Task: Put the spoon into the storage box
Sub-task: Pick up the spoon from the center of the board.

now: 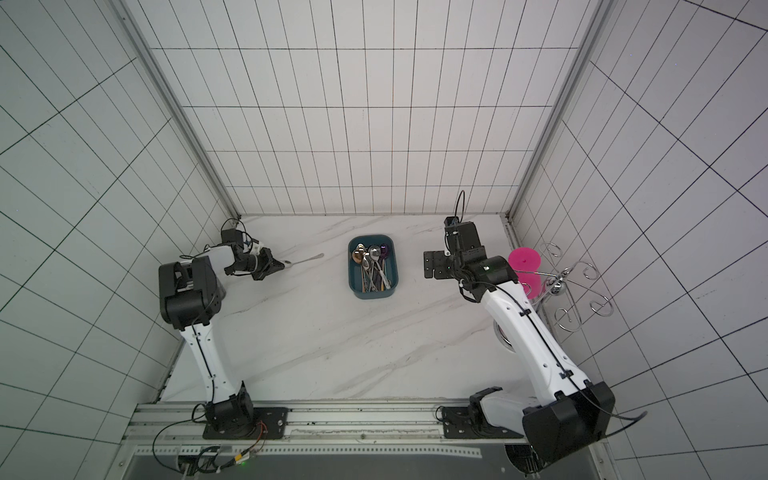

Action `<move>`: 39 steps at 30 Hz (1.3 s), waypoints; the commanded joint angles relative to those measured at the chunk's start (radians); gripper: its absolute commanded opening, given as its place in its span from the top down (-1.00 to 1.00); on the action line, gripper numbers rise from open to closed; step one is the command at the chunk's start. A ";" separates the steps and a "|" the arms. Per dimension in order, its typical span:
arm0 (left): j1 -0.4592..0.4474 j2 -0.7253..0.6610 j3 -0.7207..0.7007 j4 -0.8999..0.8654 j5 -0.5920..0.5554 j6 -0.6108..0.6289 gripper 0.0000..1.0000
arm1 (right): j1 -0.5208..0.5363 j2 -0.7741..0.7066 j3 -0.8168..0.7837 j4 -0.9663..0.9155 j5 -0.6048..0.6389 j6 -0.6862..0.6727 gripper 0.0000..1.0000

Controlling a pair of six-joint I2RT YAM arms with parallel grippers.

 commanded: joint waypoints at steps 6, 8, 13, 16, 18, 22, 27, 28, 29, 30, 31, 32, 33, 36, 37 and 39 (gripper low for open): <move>-0.049 -0.126 -0.019 -0.028 -0.035 0.064 1.00 | -0.012 -0.009 -0.008 0.002 -0.125 -0.041 -0.99; -0.071 -0.179 -0.023 -0.031 -0.030 0.096 1.00 | -0.004 -0.005 0.002 0.002 -0.173 -0.068 -0.95; -0.134 -0.327 -0.036 -0.042 -0.052 0.191 1.00 | 0.057 -0.003 0.013 0.063 -0.195 -0.157 -0.91; -0.182 -0.402 -0.027 -0.070 -0.059 0.267 1.00 | 0.116 0.012 0.027 0.084 -0.196 -0.233 -0.90; -0.226 -0.449 -0.010 -0.108 -0.072 0.344 1.00 | 0.154 0.029 0.046 0.089 -0.191 -0.270 -0.90; -0.349 -0.529 0.016 -0.198 -0.118 0.558 1.00 | 0.202 0.095 0.113 0.064 -0.220 -0.297 -0.86; -0.513 -0.553 0.084 -0.351 -0.236 0.807 1.00 | 0.223 0.190 0.214 -0.023 -0.309 -0.256 -0.76; -0.536 -0.553 0.100 -0.371 -0.251 0.832 1.00 | 0.225 0.210 0.227 -0.036 -0.336 -0.251 -0.73; -0.553 -0.544 0.121 -0.394 -0.260 0.850 1.00 | 0.227 0.227 0.237 -0.048 -0.361 -0.244 -0.70; -0.564 -0.536 0.143 -0.416 -0.261 0.868 1.00 | 0.227 0.241 0.247 -0.061 -0.381 -0.237 -0.69; -0.577 -0.523 0.175 -0.447 -0.258 0.890 1.00 | 0.228 0.256 0.259 -0.074 -0.405 -0.230 -0.66; -0.586 -0.511 0.209 -0.480 -0.256 0.911 1.00 | 0.228 0.270 0.268 -0.083 -0.430 -0.223 -0.63; -0.592 -0.502 0.236 -0.507 -0.251 0.929 1.00 | 0.228 0.280 0.271 -0.086 -0.453 -0.216 -0.59; -0.601 -0.501 0.274 -0.525 -0.204 0.973 1.00 | 0.228 0.307 0.275 -0.082 -0.538 -0.197 -0.45; -0.603 -0.508 0.274 -0.513 -0.183 0.984 1.00 | 0.229 0.316 0.278 -0.082 -0.564 -0.190 -0.40; -0.607 -0.515 0.280 -0.501 -0.157 0.994 1.00 | 0.228 0.332 0.279 -0.074 -0.612 -0.169 -0.31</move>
